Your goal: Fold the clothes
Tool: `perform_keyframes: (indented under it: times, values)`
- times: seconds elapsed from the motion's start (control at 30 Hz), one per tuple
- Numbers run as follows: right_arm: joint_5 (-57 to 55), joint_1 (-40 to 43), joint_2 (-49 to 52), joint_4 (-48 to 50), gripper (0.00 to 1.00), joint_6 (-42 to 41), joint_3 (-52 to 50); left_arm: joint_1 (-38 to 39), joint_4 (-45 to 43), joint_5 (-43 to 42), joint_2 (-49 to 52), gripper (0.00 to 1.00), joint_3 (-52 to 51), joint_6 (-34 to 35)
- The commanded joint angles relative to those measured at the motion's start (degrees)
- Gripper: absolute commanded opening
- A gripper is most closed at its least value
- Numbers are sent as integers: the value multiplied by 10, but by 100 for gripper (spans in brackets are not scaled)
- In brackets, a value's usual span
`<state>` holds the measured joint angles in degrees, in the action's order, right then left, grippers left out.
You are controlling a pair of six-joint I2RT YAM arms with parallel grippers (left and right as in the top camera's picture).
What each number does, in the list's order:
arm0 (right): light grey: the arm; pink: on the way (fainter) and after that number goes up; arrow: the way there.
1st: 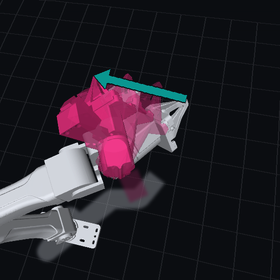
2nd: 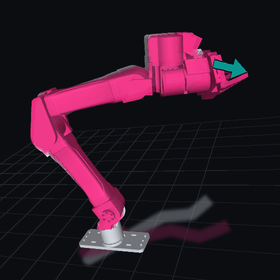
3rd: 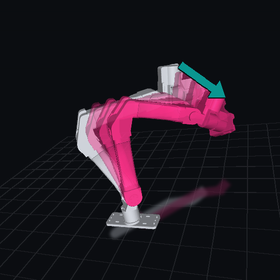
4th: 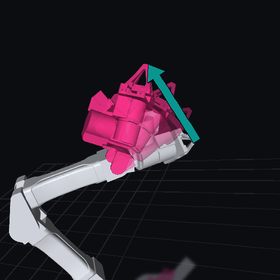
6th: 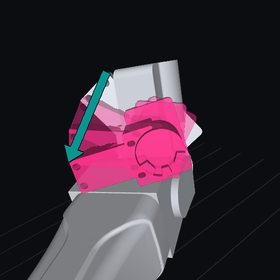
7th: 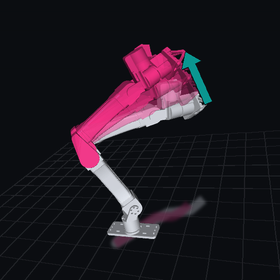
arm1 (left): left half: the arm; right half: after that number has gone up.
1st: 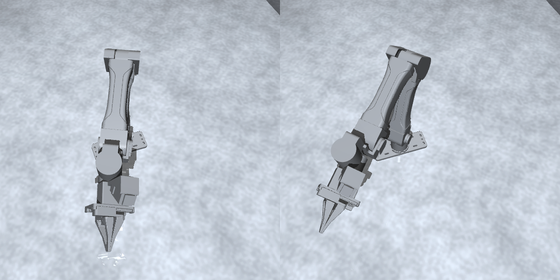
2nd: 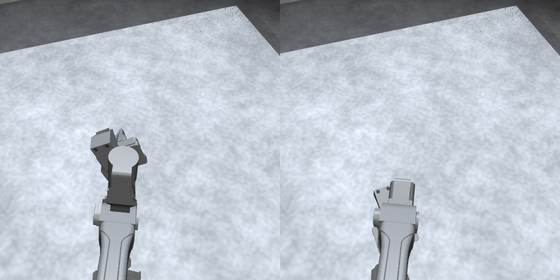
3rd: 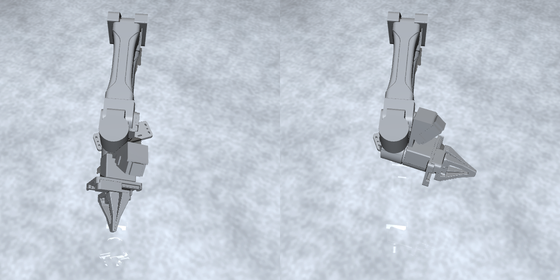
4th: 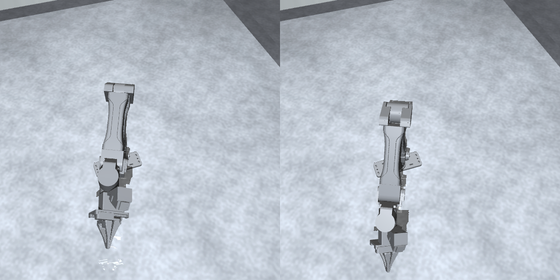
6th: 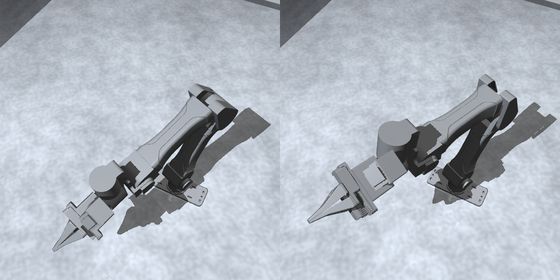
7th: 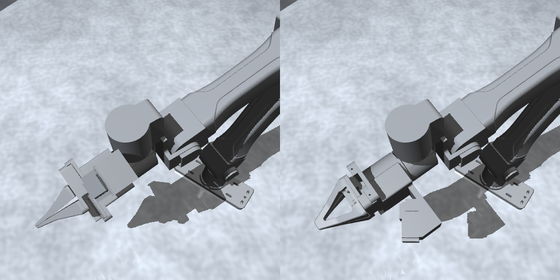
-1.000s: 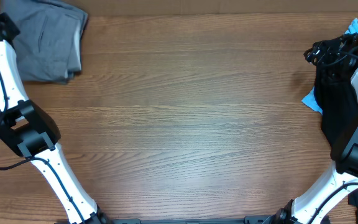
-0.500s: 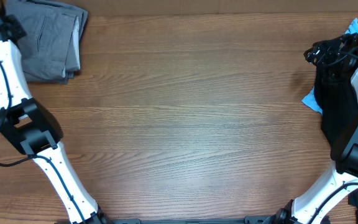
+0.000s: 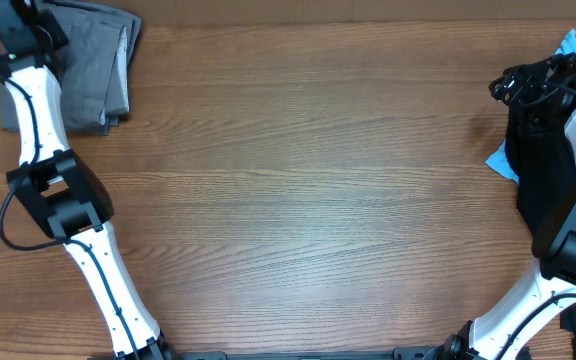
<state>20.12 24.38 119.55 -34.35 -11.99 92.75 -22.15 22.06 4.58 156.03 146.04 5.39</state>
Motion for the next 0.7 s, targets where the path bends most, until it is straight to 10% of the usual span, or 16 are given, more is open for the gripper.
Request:
perform_keyframes:
  times: [0.0,0.3,0.57,0.67]
  values:
    - [-1,0,0,2,100,0,13,-3,0,-15,61,4,7,-7]
    - [-1,0,0,2,100,0,13,-1,19,-15,19,4,21,-17]
    - [-1,0,0,2,100,0,13,17,36,-16,-108,54,21,-15]
    - [-1,0,0,2,100,0,13,26,69,-33,-151,87,21,-15]
